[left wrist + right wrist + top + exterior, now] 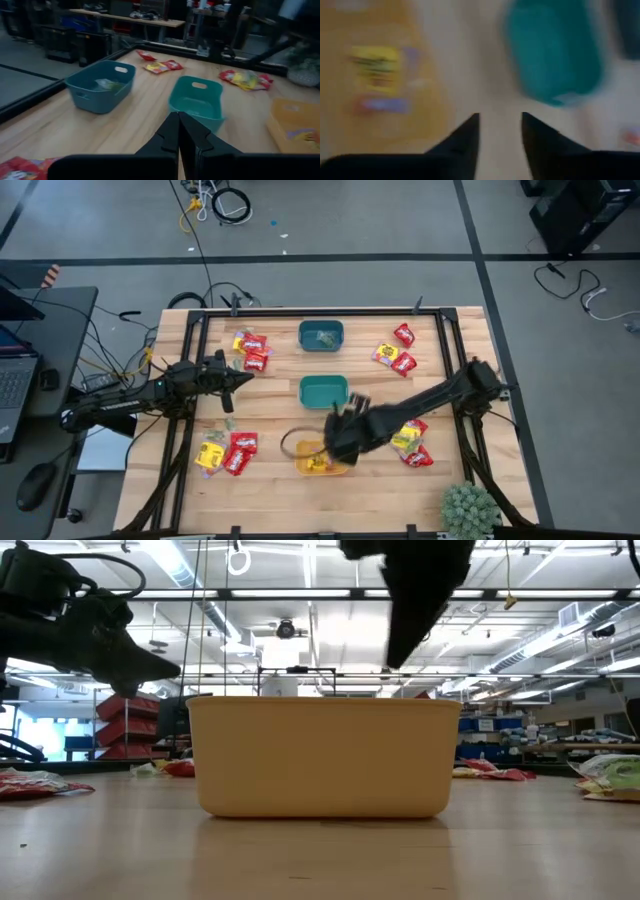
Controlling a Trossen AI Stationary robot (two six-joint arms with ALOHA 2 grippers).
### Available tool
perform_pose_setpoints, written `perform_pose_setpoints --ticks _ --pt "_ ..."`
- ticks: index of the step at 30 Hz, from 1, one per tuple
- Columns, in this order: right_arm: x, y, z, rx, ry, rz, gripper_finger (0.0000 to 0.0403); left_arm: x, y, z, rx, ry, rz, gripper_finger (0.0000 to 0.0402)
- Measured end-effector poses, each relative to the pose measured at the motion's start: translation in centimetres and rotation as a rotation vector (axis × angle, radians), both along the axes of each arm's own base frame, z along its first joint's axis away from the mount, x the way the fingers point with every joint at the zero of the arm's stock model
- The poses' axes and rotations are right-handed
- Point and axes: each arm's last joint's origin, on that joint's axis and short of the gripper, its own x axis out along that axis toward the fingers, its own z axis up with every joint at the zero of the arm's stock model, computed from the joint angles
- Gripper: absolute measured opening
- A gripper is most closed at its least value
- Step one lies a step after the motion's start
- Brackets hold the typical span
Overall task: Sort candy
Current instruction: Put the yellow candy into the yellow bin
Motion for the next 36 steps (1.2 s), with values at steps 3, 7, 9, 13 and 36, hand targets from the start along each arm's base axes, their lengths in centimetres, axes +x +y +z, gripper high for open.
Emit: perform_pose_setpoints --ticks 3,7,9,13,36 --pt "-1.7 -3.3 0.9 -0.058 0.017 -0.053 0.0038 0.0 0.0 0.0 -0.013 -0.004 -0.004 0.0006" --pt "-4.2 -8.3 0.5 -0.041 -0.009 -0.138 0.0019 0.0 0.0 0.0 -0.013 -0.003 -0.004 0.0006" --pt "-5.5 -10.8 -0.6 -0.008 -0.034 -0.184 0.0036 0.0 0.0 0.0 -0.013 -0.003 -0.004 0.0006" --pt "-8.3 -15.4 -2.8 0.051 -0.081 -0.286 0.0067 0.0 0.0 0.0 -0.013 -0.003 -0.004 0.0006" --pt "-12.9 -26.9 -10.7 0.102 0.076 -0.528 0.0282 0.1 0.1 -0.2 -0.02 0.015 0.013 0.0006"
